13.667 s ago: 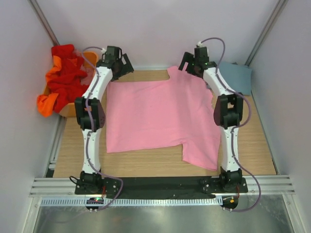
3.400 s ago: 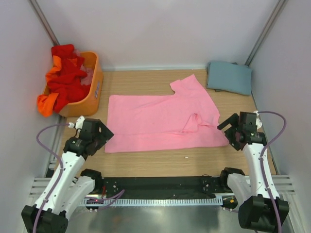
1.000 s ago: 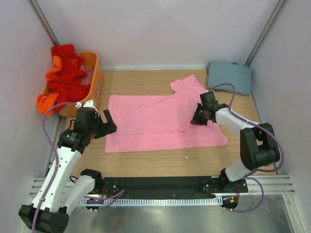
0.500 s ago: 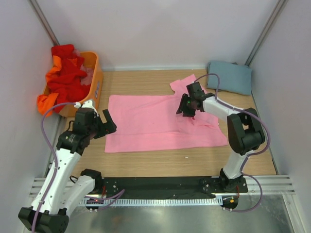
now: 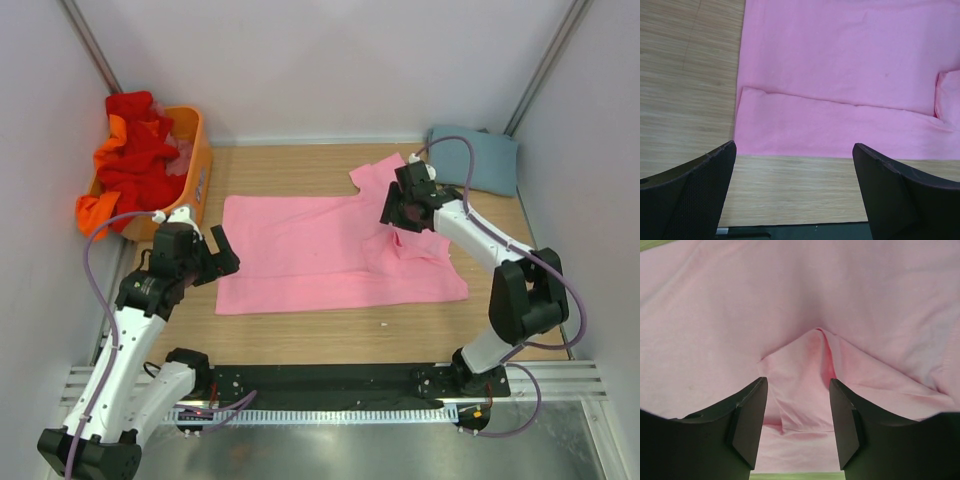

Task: Fold and stack the t-shirts
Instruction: Fold the tshirt

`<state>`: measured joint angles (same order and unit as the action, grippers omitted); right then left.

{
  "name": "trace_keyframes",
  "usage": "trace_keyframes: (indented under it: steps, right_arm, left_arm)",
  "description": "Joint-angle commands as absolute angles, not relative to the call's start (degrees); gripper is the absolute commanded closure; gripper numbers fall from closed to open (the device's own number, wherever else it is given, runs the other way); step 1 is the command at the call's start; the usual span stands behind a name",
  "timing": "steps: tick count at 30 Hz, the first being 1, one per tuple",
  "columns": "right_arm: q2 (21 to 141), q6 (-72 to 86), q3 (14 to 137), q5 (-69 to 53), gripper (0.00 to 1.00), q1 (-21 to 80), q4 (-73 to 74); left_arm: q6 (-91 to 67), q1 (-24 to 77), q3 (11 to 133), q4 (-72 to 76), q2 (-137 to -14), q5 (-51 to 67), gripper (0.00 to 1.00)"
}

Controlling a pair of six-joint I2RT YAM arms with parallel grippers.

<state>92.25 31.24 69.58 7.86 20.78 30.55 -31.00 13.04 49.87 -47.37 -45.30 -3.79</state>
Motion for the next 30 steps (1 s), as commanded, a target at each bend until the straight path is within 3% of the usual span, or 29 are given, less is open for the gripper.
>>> trace_keyframes:
  steps: [1,10,22,27,30]
  right_arm:
    - [89.3,28.7,67.0,13.9,0.42,20.9,33.5]
    - [88.9,26.7,63.5,14.4,0.41,21.0,33.2]
    - [91.7,26.0,61.7,11.6,0.49,20.9,30.9]
    - [93.2,25.7,61.3,10.9,0.58,20.9,29.4]
    - [94.4,25.5,61.7,10.9,0.69,20.9,29.1]
  left_arm:
    - [-30.2,12.7,50.1,-45.8,-44.5,-3.2,0.00]
    - [-30.2,12.7,50.1,-45.8,-44.3,-3.3,0.00]
    - [-30.3,12.7,50.1,-45.8,-44.3,-3.6,0.00]
    - [-30.3,12.7,50.1,-45.8,-44.3,-3.5,0.00]
    - [-30.3,12.7,50.0,-45.8,-44.3,-3.7,0.00]
